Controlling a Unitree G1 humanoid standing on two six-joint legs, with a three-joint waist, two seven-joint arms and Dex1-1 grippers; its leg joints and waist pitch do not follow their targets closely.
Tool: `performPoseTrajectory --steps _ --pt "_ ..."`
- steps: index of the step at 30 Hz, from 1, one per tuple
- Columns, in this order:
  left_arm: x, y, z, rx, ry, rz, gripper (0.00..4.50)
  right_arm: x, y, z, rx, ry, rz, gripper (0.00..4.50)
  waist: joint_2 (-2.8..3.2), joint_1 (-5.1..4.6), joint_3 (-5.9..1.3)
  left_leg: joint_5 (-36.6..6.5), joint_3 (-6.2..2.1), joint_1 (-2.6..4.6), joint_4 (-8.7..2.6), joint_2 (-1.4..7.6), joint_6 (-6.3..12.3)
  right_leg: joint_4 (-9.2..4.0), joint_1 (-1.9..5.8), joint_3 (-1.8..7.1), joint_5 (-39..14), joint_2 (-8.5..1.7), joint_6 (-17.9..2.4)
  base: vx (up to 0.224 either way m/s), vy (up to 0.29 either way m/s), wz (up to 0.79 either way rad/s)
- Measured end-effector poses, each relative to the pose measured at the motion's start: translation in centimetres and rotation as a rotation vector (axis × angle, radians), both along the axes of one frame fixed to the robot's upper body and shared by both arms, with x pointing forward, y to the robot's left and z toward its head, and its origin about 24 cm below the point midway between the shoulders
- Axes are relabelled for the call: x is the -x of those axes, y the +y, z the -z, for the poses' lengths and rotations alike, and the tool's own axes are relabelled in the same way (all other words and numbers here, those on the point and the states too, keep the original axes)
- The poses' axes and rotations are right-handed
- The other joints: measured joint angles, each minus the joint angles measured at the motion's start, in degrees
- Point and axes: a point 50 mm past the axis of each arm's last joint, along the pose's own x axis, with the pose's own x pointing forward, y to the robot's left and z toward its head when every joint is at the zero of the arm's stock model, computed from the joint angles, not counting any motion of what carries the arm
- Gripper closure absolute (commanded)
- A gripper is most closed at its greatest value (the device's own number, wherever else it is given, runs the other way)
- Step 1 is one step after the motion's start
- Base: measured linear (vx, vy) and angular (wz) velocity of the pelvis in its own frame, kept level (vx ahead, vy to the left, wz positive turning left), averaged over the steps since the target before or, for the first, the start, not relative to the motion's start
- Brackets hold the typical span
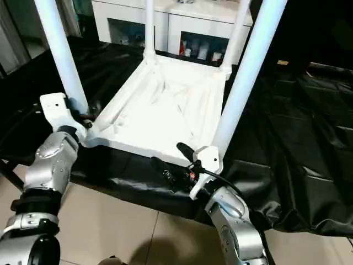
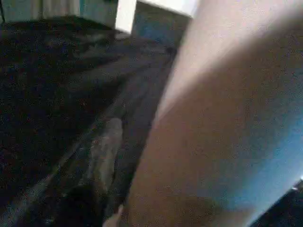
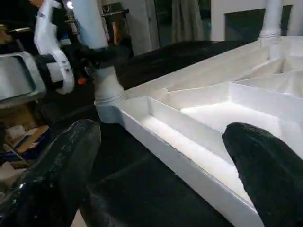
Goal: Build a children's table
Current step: Flip table
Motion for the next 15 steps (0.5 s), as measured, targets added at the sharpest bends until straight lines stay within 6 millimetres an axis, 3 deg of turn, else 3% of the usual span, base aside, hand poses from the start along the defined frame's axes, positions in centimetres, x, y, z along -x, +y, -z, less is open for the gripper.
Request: performPoseTrajectory --steps 9,15 --pt "-0.1 -0.1 0.8 0.014 0.047 -0.002 1.96 -0.3 0.3 0.1 0.01 0.001 -0.04 0.0 0.48 0.2 0.17 0.05 -0.08 -0.11 0.0 -0.02 0.03 -0.01 -0.04 -0.07 0.02 -0.01 -0.02 0.0 0.0 0.0" --pt "-0.3 -1.0 0.8 0.046 0.073 0.005 2.08 -1.0 0.0 0.5 0.025 0.009 0.01 0.0 0.91 0.82 0.2 0.06 -0.04 -0.14 0.0 -0.05 0.05 -0.02 -0.06 -0.05 0.02 -0.06 -0.02 0.0 0.0 0.0"
